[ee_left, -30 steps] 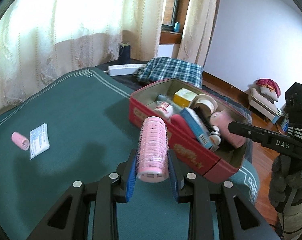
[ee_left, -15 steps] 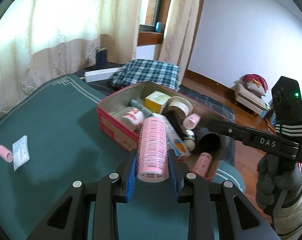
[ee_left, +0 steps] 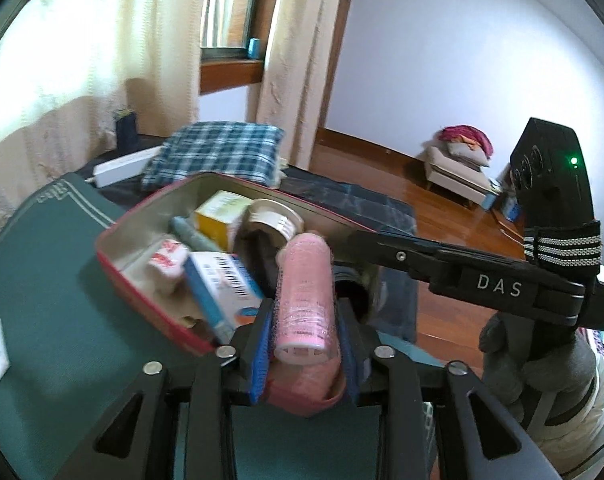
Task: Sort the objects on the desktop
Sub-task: 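Carry both pink curlers to the red box and release them inside, then move both open grippers back over the mat toward the white sachet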
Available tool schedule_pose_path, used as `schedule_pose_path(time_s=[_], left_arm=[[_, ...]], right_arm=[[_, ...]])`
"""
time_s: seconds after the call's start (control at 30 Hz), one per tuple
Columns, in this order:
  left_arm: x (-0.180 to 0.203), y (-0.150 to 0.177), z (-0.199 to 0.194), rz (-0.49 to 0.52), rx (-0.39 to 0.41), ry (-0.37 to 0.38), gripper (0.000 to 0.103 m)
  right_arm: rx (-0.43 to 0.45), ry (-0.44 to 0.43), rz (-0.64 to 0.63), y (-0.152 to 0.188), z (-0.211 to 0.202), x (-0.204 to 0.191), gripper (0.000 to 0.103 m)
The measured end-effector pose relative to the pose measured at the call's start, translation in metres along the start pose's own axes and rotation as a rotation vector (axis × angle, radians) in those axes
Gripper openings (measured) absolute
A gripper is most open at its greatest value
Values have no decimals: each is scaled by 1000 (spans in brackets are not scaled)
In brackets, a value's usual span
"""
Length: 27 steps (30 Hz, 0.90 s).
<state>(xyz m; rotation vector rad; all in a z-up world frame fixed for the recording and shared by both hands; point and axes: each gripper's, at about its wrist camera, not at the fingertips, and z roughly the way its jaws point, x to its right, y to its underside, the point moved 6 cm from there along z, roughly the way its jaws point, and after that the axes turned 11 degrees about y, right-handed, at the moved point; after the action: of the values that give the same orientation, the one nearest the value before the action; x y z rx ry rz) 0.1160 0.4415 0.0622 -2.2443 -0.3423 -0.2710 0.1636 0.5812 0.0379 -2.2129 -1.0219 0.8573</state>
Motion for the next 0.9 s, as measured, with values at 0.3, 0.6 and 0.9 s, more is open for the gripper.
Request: schedule_pose_path(time_s=[0.3,0.6,0.9], left_arm=[[-13,2,-7,-37,26,-38,70],[-39,9,-29,-83,51,-90,70],[-75,27,-61,-156,78,-161,70]], right_arm=[[5,9,7,-3,-3,2,46],[-3,-24,-36,1,-1,-26,46],[-2,-80,-108,3,2,-72,53]])
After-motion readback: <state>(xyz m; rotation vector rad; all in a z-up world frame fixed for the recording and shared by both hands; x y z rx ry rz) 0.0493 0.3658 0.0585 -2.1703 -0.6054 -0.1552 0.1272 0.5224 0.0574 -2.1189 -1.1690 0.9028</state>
